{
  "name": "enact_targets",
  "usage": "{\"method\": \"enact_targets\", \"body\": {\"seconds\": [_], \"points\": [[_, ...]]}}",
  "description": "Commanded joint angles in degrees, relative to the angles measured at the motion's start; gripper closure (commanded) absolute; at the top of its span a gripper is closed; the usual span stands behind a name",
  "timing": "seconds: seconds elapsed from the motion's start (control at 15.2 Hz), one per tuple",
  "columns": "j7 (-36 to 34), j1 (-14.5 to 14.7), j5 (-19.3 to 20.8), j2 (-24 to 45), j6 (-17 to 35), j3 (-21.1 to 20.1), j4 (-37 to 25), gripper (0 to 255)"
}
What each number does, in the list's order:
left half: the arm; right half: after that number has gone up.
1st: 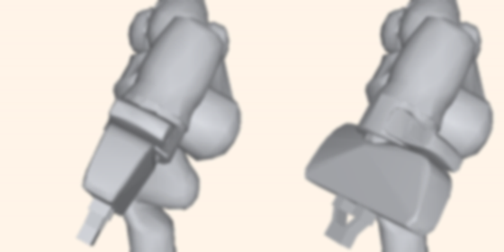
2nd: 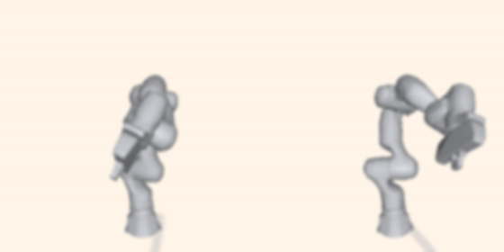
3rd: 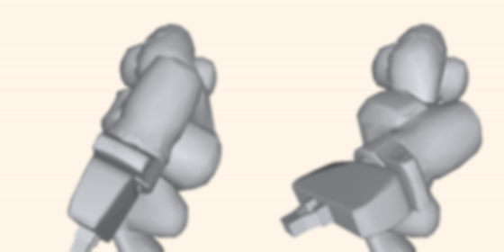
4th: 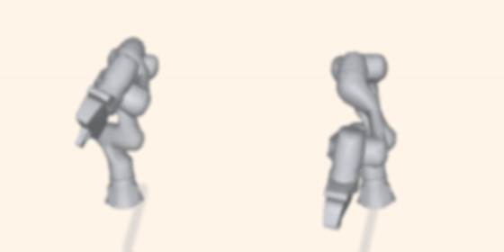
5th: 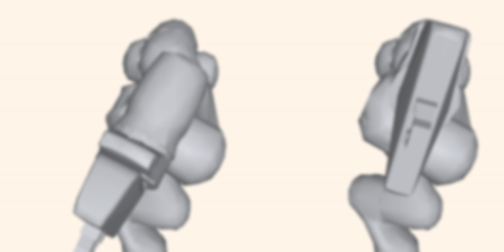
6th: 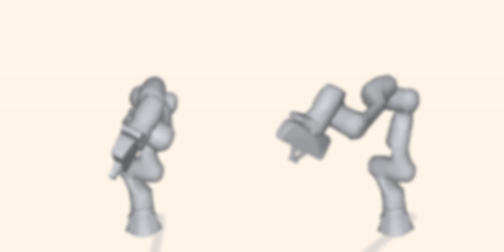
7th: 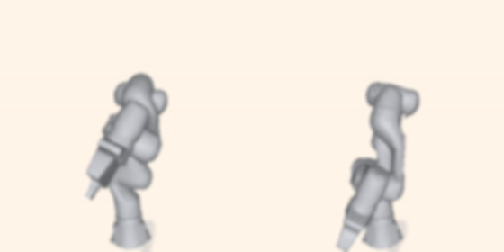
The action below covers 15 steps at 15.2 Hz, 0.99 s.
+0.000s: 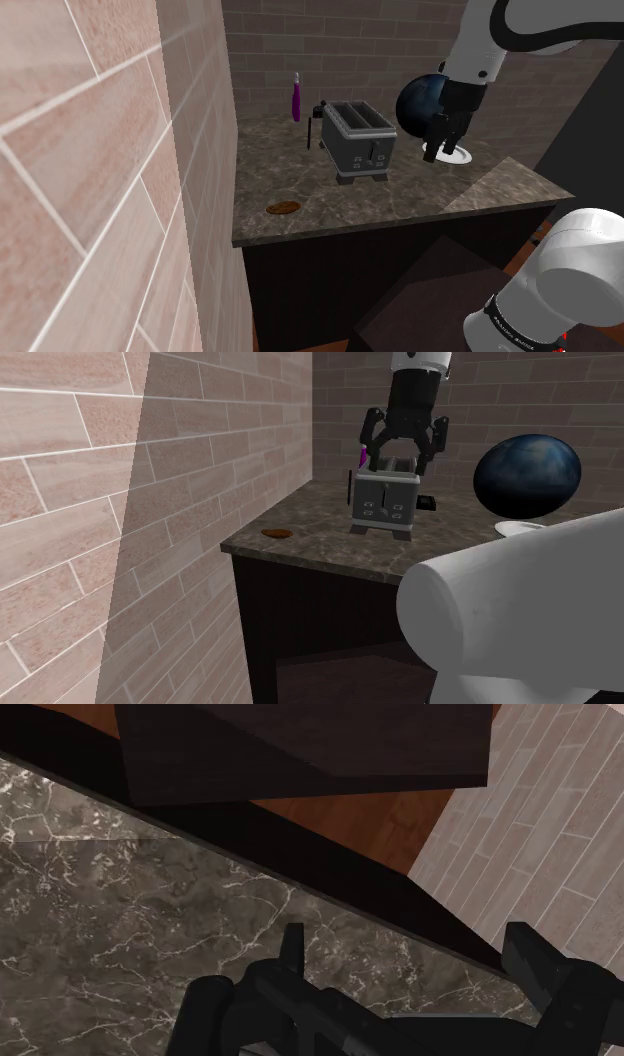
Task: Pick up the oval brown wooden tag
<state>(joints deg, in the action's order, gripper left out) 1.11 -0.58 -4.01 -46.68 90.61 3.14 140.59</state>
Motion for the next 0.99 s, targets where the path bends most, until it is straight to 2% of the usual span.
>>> {"method": "enact_targets", "body": {"seconds": [0.0, 0.46, 0.92], "points": [[0.0, 0.0, 0.0, 0.0, 0.0, 0.0, 0.0, 0], [5.1, 4.0, -0.2, 14.4, 11.1, -1.8, -3.2, 0], [9.5, 7.3, 0.2, 29.2, 19.6, -4.1, -9.6, 0]]}}
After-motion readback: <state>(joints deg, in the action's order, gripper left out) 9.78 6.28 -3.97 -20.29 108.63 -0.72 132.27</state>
